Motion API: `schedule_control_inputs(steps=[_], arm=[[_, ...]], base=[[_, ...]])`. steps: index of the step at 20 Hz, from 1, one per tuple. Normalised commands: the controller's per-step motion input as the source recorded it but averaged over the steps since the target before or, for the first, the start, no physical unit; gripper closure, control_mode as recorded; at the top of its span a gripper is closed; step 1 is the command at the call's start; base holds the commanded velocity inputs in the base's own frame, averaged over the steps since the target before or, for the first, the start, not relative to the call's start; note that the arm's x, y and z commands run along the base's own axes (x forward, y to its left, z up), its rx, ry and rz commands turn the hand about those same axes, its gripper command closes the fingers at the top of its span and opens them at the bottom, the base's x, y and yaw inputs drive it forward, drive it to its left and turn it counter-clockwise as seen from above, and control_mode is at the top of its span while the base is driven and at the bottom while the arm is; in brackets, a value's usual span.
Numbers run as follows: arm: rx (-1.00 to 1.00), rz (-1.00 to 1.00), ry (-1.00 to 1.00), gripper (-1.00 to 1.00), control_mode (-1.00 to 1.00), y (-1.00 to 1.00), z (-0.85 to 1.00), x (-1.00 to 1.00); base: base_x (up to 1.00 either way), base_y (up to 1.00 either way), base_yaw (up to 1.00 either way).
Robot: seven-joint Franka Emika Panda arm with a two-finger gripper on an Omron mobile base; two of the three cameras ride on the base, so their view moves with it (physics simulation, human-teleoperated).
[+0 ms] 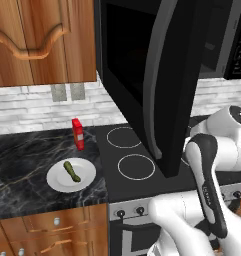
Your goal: Pick the squash from the counter and place it in the microwave.
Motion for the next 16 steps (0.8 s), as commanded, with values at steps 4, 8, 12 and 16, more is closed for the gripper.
schedule_control_inputs(steps=[4,8,12,16], arm=[[0.05,0.17,-0.32,-1.0,-1.0,0.03,-0.2,-0.81],[0.06,0.03,-0.28,-1.0,-1.0,0.31,-0.13,-0.44],[0.09,0.0,-0.17,-1.0,-1.0,0.5,-0.08,-0.39],[0.07,-0.08,-0.23,-1.0,-1.0,0.74,-0.12,-0.65]], base=[[0.0,0.0,0.0],[0.0,0.0,0.0],[0.0,0.0,0.0],[0.0,0.0,0.0]])
